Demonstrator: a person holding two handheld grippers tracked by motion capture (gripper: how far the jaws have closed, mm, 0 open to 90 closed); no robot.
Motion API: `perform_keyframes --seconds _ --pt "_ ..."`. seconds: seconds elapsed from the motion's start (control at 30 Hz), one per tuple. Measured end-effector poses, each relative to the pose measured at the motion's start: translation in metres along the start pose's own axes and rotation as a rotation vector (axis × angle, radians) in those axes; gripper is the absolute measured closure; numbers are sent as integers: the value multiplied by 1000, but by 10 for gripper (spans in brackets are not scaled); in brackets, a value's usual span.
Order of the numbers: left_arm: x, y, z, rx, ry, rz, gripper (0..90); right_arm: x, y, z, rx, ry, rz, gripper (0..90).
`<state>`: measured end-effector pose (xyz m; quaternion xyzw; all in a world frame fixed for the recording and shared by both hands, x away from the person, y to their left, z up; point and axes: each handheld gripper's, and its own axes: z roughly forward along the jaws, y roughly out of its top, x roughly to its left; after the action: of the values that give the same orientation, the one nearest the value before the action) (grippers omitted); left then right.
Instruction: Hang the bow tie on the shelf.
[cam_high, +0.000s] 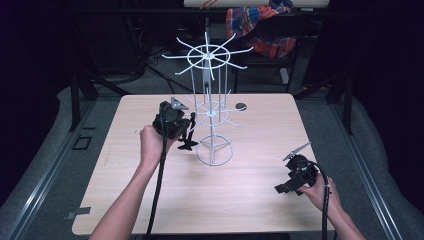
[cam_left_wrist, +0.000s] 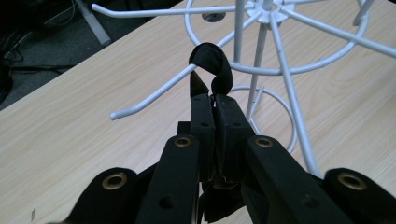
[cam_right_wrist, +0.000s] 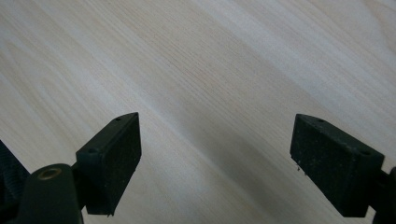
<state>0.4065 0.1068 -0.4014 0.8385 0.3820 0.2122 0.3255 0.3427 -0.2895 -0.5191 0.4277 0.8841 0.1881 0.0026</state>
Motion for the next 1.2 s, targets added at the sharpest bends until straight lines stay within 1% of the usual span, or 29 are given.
perform_keyframes --seconds 0.07,0.1,0.2,0.27,0.3,0.33,0.37,0.4,0.43,0.47,0.53,0.6,0.63,0.7,0.73,0.8,0.83,0.87,0.93,0.97,1.0,1.03,1.07,1.13,1.17,1.2 --pt "2 -2 1 5 6 -3 863 -1 1 -1 20 -1 -17 163" --pt "2 -2 2 9 3 -5 863 0 0 0 1 -5 -1 164" --pt "4 -5 4 17 2 -14 862 1 0 0 -3 -3 3 164" --pt "5 -6 5 24 -2 -14 859 0 0 0 -1 0 0 163" --pt "5 -6 5 23 2 -17 857 0 1 -1 15 -1 -11 163" --pt "6 -7 5 24 -1 -17 857 0 1 -1 15 -1 -11 163" --pt "6 -7 5 26 -7 -16 852 1 0 0 -2 0 1 164" --pt "6 -7 5 24 -7 -17 852 1 0 0 -2 0 1 164" --pt "6 -7 4 22 -7 -21 828 1 0 0 -9 6 7 163" --pt "6 -7 3 23 -14 -22 828 1 0 0 -9 6 7 163" --pt "7 -8 1 14 -11 -22 802 1 0 -1 -2 1 1 164" --pt "7 -9 -2 14 -13 -20 796 1 0 -1 -4 1 1 163" --pt "7 -9 -4 11 -14 -23 782 0 1 -2 10 -9 -16 164" --pt "8 -9 -7 12 -20 -22 777 0 1 -2 12 -8 -20 163" --pt "9 -10 -8 8 -15 -24 762 0 1 -2 9 -9 -18 164" --pt "9 -10 -11 11 -21 -27 735 0 1 -2 6 -9 -15 163" --pt "9 -10 -12 11 -24 -31 701 1 1 -2 5 5 -8 164" --pt "10 -11 -13 13 -18 -30 701 1 1 -2 5 5 -8 164" --pt "10 -12 -16 22 -18 -36 657 1 1 -3 10 -9 -10 163" --pt "11 -12 -18 28 -14 -40 630 2 0 -1 -10 -12 9 163" --pt "11 -12 -19 32 -13 -41 597 3 0 -1 -16 1 15 163" --pt "11 -13 -22 33 -10 -43 549 1 1 -2 -5 8 -8 163" --pt "11 -13 -23 35 -11 -43 549 1 1 -2 -5 8 -8 163" --pt "12 -15 -28 38 -7 -48 500 0 1 -4 15 -3 -25 163" --pt "13 -17 -31 39 2 -53 442 1 1 -3 7 -3 -18 163" --pt "14 -18 -33 39 3 -60 442 1 1 -3 7 -3 -18 163"
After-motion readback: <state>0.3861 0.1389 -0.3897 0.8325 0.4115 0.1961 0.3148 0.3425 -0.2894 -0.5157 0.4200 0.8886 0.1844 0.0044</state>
